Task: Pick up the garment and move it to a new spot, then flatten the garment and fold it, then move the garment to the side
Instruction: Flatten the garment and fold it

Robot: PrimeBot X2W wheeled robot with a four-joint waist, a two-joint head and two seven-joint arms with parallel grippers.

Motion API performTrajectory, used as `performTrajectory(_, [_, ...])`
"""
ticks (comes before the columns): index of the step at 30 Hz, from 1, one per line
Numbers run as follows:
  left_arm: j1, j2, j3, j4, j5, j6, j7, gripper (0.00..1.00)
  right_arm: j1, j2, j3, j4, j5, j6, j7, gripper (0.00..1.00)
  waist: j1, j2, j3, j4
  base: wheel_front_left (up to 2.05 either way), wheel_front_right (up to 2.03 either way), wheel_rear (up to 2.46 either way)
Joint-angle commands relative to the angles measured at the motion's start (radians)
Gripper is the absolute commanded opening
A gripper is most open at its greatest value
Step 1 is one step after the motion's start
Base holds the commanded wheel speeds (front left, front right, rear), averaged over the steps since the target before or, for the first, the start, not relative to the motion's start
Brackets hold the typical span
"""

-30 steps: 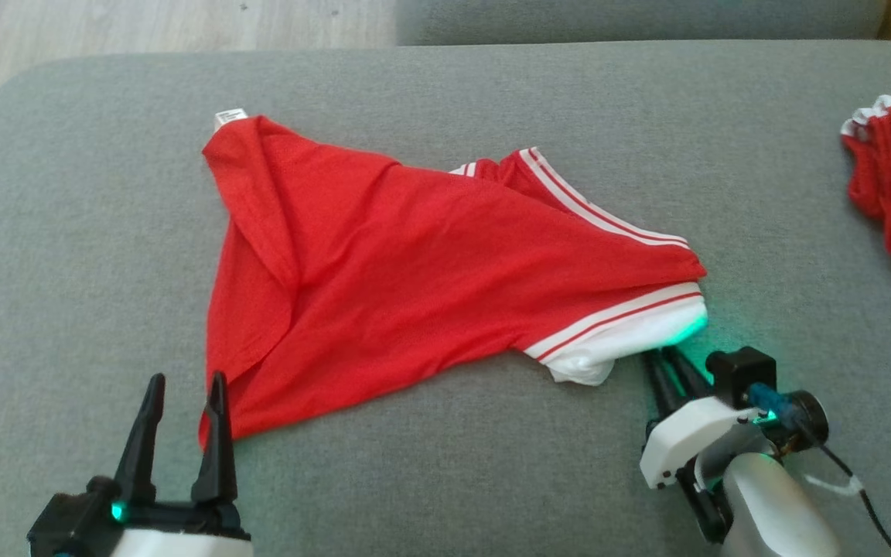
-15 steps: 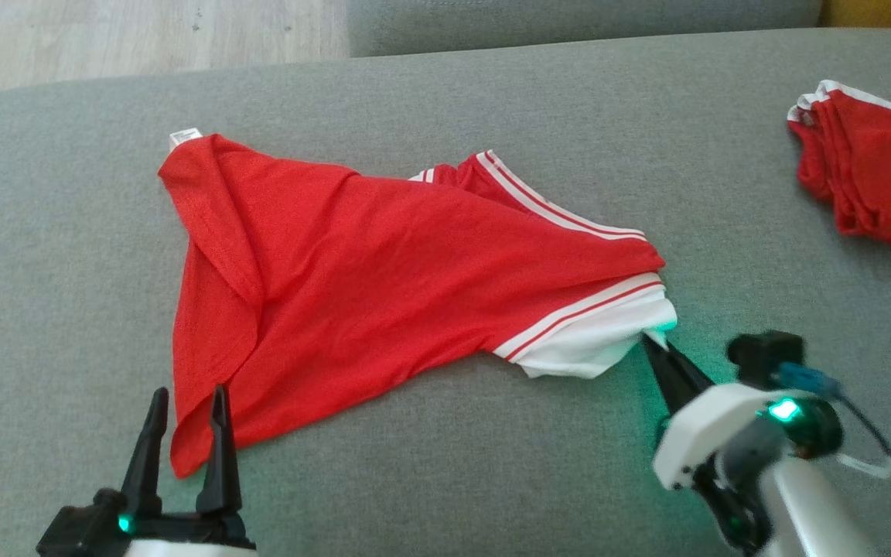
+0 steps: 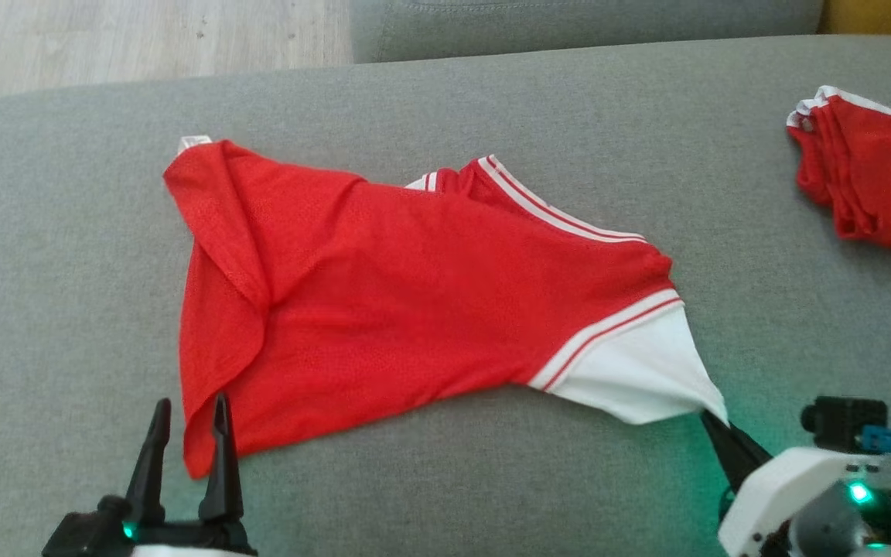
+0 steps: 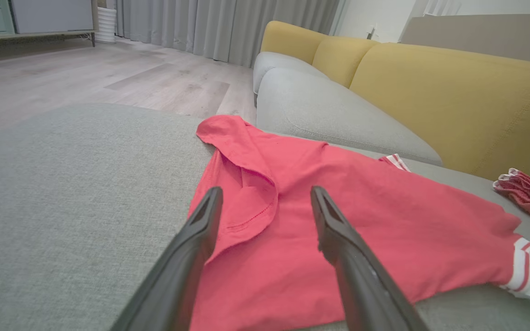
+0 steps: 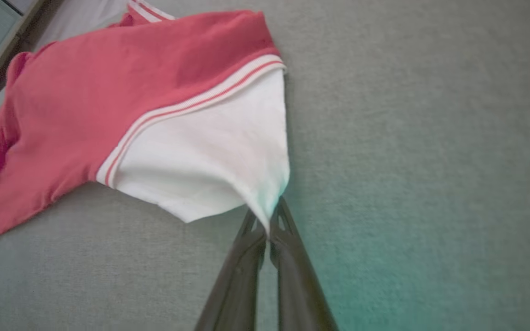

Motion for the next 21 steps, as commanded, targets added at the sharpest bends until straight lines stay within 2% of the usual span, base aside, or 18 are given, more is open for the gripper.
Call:
performTrajectory(1, [-0.004,-0.005,0.039,-0.020,0.014,-0.009,-0.009,1.00,-0.010,-0.003,-0.013,-0.045,0.005,0.007,0.027,0.00,0.0000,0.0000,-0.003,-0.003,0.00,0.00,0.00])
performTrajectory(4, [-0.004,-0.006,0.033,-0.008,0.017,-0.011,-0.009,1.00,-0.015,0.000,-0.056,-0.028,-0.020,0.007,0.047,0.00,0.0000,0.0000,-0.004,-0.006,0.00,0.00,0.00])
performTrajectory(5, [-0.005,-0.006,0.030,-0.004,0.018,-0.012,-0.009,1.00,-0.022,0.001,-0.054,-0.021,-0.051,0.007,0.044,0.20,0.0000,0.0000,-0.005,-0.007,0.00,0.00,0.00])
performTrajectory(6, [-0.006,-0.005,0.027,0.000,0.018,-0.012,-0.010,1.00,-0.027,0.001,-0.044,-0.014,-0.088,0.007,0.042,1.00,0.0000,0.0000,-0.006,-0.007,0.00,0.00,0.00])
performTrajectory(14, [0.005,0.002,0.015,0.033,0.022,-0.014,-0.010,1.00,-0.044,0.001,-0.041,0.003,-0.284,0.007,-0.031,1.00,0.0000,0.0000,-0.038,0.005,0.00,0.00,0.00])
performTrajectory(16, [0.014,0.007,0.016,0.038,0.026,-0.014,-0.010,1.00,-0.047,0.001,-0.052,-0.011,-0.325,0.007,-0.086,1.00,0.0000,0.0000,-0.051,0.008,0.00,0.00,0.00])
performTrajectory(21, [0.041,0.022,0.032,0.040,0.043,-0.014,-0.010,1.00,-0.040,0.001,-0.070,-0.024,-0.406,0.007,-0.324,1.00,0.0000,0.0000,-0.098,0.019,0.00,0.00,0.00])
